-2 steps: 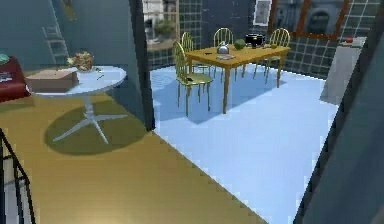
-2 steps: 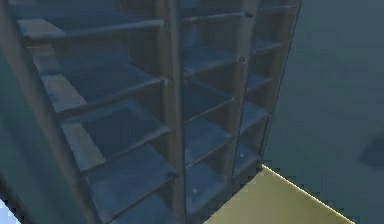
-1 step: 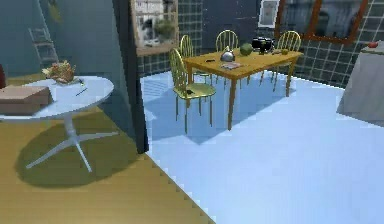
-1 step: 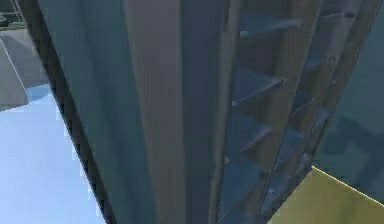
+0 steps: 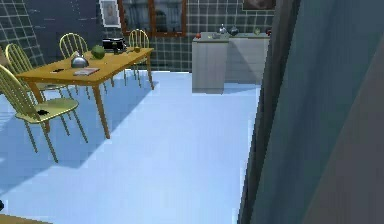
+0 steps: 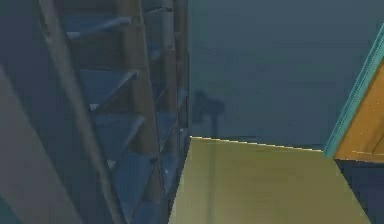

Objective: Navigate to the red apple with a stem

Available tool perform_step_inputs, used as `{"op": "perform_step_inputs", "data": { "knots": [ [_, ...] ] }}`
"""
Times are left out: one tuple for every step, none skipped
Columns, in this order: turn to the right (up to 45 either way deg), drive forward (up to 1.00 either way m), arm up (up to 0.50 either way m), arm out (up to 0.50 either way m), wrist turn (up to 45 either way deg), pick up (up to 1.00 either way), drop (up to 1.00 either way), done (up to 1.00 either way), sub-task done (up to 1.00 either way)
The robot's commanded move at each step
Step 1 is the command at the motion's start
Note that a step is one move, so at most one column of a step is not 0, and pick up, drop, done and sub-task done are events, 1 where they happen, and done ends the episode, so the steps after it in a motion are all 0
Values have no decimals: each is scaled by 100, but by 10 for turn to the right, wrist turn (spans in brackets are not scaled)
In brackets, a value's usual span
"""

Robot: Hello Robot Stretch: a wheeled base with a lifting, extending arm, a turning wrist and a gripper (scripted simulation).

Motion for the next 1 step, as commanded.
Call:
{"op": "perform_step_inputs", "data": {
  "knots": [
    [0,60,0,0,0,0,0,0,0]
  ]
}}
